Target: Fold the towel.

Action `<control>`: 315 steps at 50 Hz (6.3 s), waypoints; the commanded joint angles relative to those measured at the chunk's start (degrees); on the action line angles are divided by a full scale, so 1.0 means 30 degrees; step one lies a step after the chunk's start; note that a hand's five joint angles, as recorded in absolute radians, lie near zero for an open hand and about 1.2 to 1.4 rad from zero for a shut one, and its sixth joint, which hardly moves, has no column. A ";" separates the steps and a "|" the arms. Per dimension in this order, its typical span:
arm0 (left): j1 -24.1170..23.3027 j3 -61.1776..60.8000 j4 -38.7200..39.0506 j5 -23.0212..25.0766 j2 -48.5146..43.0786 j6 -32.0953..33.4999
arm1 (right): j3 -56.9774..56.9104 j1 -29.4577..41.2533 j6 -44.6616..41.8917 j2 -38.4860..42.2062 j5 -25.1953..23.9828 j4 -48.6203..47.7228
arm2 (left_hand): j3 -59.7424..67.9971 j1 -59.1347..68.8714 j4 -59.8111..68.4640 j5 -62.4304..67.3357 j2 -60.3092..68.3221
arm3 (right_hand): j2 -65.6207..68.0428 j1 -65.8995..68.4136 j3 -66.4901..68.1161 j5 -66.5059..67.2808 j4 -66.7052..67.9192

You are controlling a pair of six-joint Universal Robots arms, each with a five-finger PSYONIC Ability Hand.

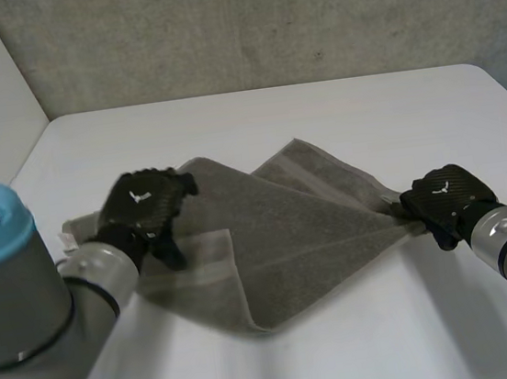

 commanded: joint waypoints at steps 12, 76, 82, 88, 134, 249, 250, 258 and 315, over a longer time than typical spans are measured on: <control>0.1085 0.3355 -0.0034 0.6402 -0.5263 0.3199 | 0.0518 0.0015 -0.0124 0.0734 -0.0009 -0.0447 | 0.1952 0.1862 0.1960 0.2034 0.1960 | 0.1143 0.1115 0.1103 0.0983 0.1051; 0.0468 0.8165 -0.4605 0.3858 -0.7054 0.5572 | 0.0547 -0.0161 -0.0827 0.1350 0.0021 -0.0301 | 1.8317 1.8227 1.8324 1.8398 1.8324 | 0.1143 0.1115 0.1103 0.0983 0.1051; 0.0673 0.6323 -0.4284 0.3741 -0.2351 0.4173 | -0.0683 -0.0366 -0.0153 -0.2195 0.0079 0.0578 | 1.8317 1.8227 1.8324 1.8398 1.8324 | 0.1143 0.1115 0.1103 0.0983 0.1051; 0.1227 0.6376 -0.4048 0.2573 0.3887 0.0367 | -0.4829 -0.1595 0.3761 -0.6698 -0.1350 0.3207 | 1.8317 1.8227 1.8324 1.8398 1.8324 | 0.1143 0.1115 0.1103 0.0983 0.1051; 0.4717 1.8657 0.0261 -0.2031 -0.3687 -1.0540 | -2.6845 0.2007 0.5794 0.5100 0.2950 0.4152 | 1.8317 1.8227 1.8324 1.8398 1.8324 | 0.1143 0.1115 0.1103 0.0983 0.1051; 0.7324 -0.1972 0.6088 0.0870 -0.1458 -0.8022 | 0.0167 -0.1069 0.5589 0.3224 -0.0214 -0.3201 | 1.8317 1.8227 1.8324 1.8398 1.8324 | -1.6837 -1.6864 -1.6876 -1.6996 -1.6928; 0.7324 -0.1972 0.6089 0.0870 -0.1458 -0.8022 | 0.0138 -0.1069 0.5589 0.3283 -0.0214 -0.3172 | 1.8317 1.8227 1.8324 1.8398 1.8324 | -1.6836 -1.6864 -1.6876 -1.6996 -1.6928; 0.7353 -0.1972 0.6089 0.0870 -0.1458 -0.8022 | 0.0050 -0.1098 0.5560 0.3400 -0.0243 -0.3230 | 1.8317 1.8227 1.8324 1.8398 1.8324 | -1.6557 -1.6584 -1.6597 -1.6716 -1.6649; 0.7148 -0.4169 0.3833 0.0987 0.2175 -0.6733 | -0.1650 -0.3789 0.1033 -0.1108 -0.0945 0.4168 | 1.8317 1.8227 1.8324 1.8398 1.8324 | 0.1143 0.1115 0.1103 0.0983 0.1051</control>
